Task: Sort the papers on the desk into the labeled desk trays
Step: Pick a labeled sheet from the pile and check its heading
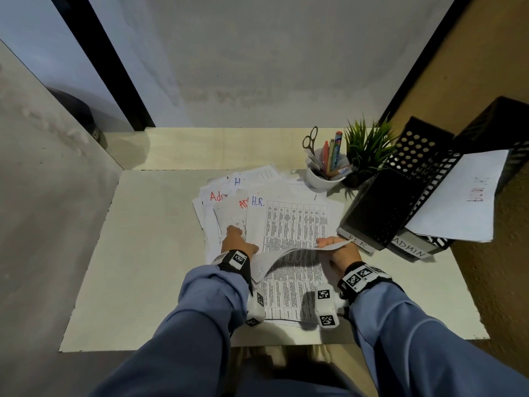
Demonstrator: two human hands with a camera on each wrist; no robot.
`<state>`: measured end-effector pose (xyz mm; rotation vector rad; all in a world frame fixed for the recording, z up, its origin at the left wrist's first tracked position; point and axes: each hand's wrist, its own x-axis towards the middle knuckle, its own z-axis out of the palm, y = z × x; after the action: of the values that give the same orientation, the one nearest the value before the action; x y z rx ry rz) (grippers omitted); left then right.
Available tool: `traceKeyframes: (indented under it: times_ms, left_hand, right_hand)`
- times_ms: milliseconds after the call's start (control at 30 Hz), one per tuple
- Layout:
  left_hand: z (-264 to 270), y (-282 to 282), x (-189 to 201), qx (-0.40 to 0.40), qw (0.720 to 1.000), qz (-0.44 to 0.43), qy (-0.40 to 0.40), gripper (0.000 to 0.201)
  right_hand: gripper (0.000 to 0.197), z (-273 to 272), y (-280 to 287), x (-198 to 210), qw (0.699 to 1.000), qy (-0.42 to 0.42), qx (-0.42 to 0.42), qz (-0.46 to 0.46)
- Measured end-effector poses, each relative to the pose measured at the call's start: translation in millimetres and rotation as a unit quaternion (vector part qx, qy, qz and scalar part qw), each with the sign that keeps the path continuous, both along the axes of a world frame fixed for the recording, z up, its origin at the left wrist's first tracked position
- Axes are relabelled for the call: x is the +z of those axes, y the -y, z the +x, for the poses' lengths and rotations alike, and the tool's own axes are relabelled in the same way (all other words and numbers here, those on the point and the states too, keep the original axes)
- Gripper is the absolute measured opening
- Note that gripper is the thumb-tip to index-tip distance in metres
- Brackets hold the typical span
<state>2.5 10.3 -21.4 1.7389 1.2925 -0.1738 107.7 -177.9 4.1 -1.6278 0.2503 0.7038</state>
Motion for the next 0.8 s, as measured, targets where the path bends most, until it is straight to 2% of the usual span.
traceKeyframes:
  times_ms: [133, 233, 300, 367, 400, 467, 500, 533, 567, 633, 667, 733, 767, 800]
  left_hand:
    - [-6, 4, -2, -0.061, 0.994, 0.007, 0.094, 0.020]
    - [-19, 1, -4, 0.038, 0.979, -0.067, 0.187, 0.044]
    - [-25, -1, 0, 0.099, 0.953, -0.155, 0.243, 0.054]
    - [-27, -3, 6, 0.143, 0.932, -0.224, 0.247, 0.050]
    - [-26, -5, 6, 0.157, 0.931, -0.233, 0.235, 0.049]
    - [-25, -6, 1, 0.154, 0.947, -0.205, 0.191, 0.041]
    - [-26, -6, 2, 0.148, 0.954, -0.193, 0.172, 0.030]
    - [-26, -6, 3, 0.147, 0.950, -0.206, 0.183, 0.017]
    - [-26, -5, 6, 0.143, 0.938, -0.234, 0.214, 0.025]
    - [-26, -3, 16, 0.119, 0.897, -0.323, 0.277, 0.065]
    - [-23, 0, 26, 0.102, 0.892, -0.334, 0.288, 0.080]
    - [-15, 5, 48, 0.073, 0.917, -0.260, 0.293, 0.093]
    - [-10, 7, 58, 0.063, 0.930, -0.198, 0.302, 0.081]
    - [-5, 8, 70, 0.072, 0.933, -0.144, 0.323, 0.058]
  right_hand:
    - [0.041, 13, 4, -11, 0.999, -0.023, -0.012, -0.044]
    - [0.047, 21, 7, -15, 0.997, -0.002, -0.019, -0.076]
    - [0.032, 23, 6, -12, 0.993, 0.006, -0.006, -0.114]
    - [0.021, 26, 4, -9, 0.991, -0.004, -0.012, -0.132]
    - [0.018, 27, 2, -5, 0.990, -0.007, -0.011, -0.138]
    - [0.017, 27, -4, -1, 0.989, -0.008, 0.001, -0.147]
    - [0.018, 25, -7, 2, 0.989, -0.011, 0.010, -0.147]
    - [0.021, 25, -11, 7, 0.991, -0.014, 0.012, -0.136]
    - [0.025, 25, -14, 9, 0.993, -0.014, 0.018, -0.117]
    - [0.029, 27, -18, 15, 0.996, -0.015, 0.037, -0.086]
    - [0.027, 28, -21, 19, 0.998, -0.017, 0.026, -0.057]
    - [0.018, 27, -27, 34, 1.000, -0.021, -0.011, 0.020]
    - [0.015, 26, -30, 43, 0.999, 0.001, -0.012, 0.040]
    - [0.018, 27, -34, 53, 0.998, 0.037, -0.006, 0.043]
